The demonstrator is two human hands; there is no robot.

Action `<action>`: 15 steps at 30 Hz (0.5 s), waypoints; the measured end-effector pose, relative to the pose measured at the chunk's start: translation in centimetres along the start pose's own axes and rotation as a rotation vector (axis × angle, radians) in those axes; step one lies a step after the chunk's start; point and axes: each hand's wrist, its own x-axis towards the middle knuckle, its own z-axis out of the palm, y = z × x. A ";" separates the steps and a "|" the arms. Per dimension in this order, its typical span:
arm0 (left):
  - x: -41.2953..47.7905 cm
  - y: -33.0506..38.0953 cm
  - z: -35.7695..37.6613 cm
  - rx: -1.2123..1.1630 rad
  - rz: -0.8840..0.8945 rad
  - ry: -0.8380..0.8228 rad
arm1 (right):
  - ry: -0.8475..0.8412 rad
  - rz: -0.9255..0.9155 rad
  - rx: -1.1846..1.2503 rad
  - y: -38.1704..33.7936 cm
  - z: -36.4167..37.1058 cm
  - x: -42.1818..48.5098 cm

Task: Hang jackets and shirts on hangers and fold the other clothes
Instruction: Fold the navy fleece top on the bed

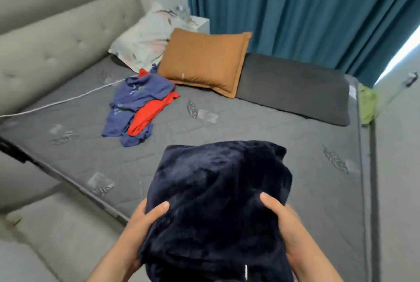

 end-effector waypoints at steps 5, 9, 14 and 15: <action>-8.4 6.9 -4.8 -0.111 0.225 0.066 | -0.171 -0.128 -0.069 -3.1 10.1 -6.5; -13.1 12.2 -9.6 -0.113 0.368 0.093 | -0.288 -0.125 -0.088 -3.7 18.6 -9.4; -18.2 18.5 -17.5 -0.092 0.560 0.197 | -0.452 -0.129 -0.188 -3.3 30.5 -12.0; -19.3 19.4 -18.7 -0.107 0.583 0.239 | -0.497 -0.123 -0.201 -3.0 32.5 -12.6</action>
